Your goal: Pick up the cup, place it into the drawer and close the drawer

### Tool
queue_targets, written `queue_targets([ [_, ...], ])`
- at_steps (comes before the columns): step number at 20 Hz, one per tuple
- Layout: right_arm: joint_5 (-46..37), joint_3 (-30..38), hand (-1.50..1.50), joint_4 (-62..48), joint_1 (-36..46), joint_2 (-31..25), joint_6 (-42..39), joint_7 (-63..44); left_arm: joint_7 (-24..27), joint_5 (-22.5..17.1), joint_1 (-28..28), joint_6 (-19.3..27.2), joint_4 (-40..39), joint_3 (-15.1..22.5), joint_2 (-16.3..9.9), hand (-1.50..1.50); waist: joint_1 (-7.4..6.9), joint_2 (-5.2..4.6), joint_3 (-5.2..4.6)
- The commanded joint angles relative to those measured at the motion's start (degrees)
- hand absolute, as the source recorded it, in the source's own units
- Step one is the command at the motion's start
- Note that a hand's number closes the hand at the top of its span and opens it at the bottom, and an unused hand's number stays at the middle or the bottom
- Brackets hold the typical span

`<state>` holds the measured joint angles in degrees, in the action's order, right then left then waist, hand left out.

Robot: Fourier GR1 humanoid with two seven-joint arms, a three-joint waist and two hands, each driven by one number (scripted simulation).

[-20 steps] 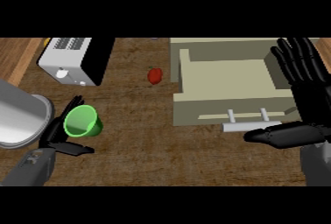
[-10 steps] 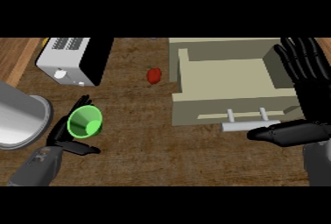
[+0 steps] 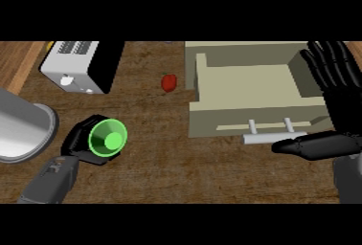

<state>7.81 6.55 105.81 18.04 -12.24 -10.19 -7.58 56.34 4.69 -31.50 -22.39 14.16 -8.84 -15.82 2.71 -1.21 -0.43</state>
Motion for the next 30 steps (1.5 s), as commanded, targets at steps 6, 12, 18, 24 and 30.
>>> queue_targets([
  [6,0.13,0.88,-1.50,-1.12,0.92,-0.51,-0.08,0.29,10.78,-3.81,-2.22,-8.99,2.81,-3.08,0.03,1.50,-0.68,0.20,0.06],
  [12,1.79,3.16,-1.50,1.54,-2.71,-1.76,-0.78,-0.48,11.21,-10.71,-0.09,13.41,4.78,-11.68,6.60,1.50,-1.41,1.01,0.31],
  [18,-1.22,2.30,-1.50,-3.94,-1.50,-1.27,-0.68,2.53,4.69,-8.34,-6.33,12.80,11.30,-7.37,9.36,1.50,-2.68,1.17,0.44],
  [24,-0.44,0.96,-1.50,3.23,-4.23,0.19,0.82,-2.43,-6.60,-8.57,-8.85,15.04,22.38,-3.72,12.78,1.50,-2.86,1.59,0.46],
  [30,-2.33,1.97,-1.50,-1.61,-2.49,-0.39,0.60,2.06,-20.78,-9.66,-17.26,21.55,31.94,1.32,15.70,1.50,-3.05,1.59,0.48],
])
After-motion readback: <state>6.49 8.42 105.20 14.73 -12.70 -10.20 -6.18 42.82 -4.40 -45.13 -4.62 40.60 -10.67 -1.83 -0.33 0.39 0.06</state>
